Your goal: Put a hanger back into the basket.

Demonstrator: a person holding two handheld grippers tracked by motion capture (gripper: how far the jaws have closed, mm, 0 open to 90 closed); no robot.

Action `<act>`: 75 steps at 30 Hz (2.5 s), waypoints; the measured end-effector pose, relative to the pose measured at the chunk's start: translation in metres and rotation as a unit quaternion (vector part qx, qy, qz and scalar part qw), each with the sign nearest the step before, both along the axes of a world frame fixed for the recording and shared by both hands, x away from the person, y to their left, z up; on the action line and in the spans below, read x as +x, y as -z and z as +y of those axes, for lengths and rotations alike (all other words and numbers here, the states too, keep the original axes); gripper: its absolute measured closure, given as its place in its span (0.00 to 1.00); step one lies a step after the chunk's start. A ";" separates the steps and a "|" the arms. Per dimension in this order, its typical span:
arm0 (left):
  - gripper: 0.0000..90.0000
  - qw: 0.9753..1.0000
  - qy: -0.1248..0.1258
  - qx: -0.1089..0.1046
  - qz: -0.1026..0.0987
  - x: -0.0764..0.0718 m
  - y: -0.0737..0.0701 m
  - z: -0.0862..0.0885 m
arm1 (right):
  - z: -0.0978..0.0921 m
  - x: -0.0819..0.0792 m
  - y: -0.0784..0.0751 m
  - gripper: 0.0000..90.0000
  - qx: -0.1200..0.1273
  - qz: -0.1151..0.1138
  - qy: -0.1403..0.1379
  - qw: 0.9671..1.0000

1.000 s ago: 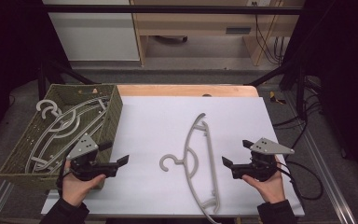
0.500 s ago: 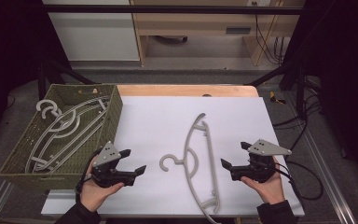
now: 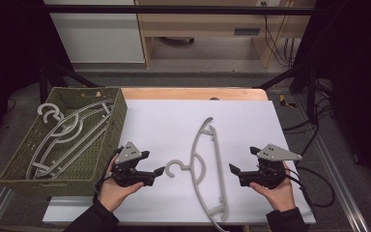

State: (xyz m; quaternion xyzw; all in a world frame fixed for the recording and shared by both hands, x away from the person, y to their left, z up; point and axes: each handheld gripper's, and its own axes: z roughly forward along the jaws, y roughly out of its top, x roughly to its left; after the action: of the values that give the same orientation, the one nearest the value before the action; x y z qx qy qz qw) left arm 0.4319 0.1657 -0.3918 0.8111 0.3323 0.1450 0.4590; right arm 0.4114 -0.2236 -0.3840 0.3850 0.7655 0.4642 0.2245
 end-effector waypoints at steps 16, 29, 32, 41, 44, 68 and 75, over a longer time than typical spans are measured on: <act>0.29 1.000 0.005 0.013 0.026 0.021 0.016 -0.020 | 0.002 0.001 0.001 0.10 -0.010 0.010 -0.003 1.000; 0.35 0.999 0.005 0.013 0.032 0.024 0.022 -0.014 | 0.032 0.005 0.000 0.15 -0.055 0.033 -0.041 0.997; 0.35 0.999 0.004 0.018 0.029 0.027 0.023 -0.019 | 0.034 0.007 0.001 0.15 -0.048 0.035 -0.038 0.997; 0.38 0.998 -0.001 0.022 0.050 0.051 0.032 -0.051 | 0.022 0.005 0.001 0.13 -0.035 0.032 -0.022 0.999; 0.39 0.998 -0.003 0.024 0.058 0.058 0.036 -0.062 | 0.017 0.004 0.001 0.12 -0.035 0.029 -0.012 0.999; 0.55 0.991 -0.035 0.085 0.102 0.088 0.067 -0.114 | -0.002 0.002 -0.004 0.10 -0.004 0.014 0.008 1.000; 0.60 0.988 -0.041 0.092 0.117 0.092 0.075 -0.124 | -0.003 0.002 -0.004 0.10 -0.003 0.017 0.010 1.000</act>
State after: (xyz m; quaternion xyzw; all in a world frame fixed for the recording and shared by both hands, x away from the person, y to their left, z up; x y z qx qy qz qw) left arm 0.5240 0.0420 -0.4663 0.8469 0.4023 0.0979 0.3336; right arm 0.4135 -0.2261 -0.3803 0.3997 0.7668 0.4533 0.2165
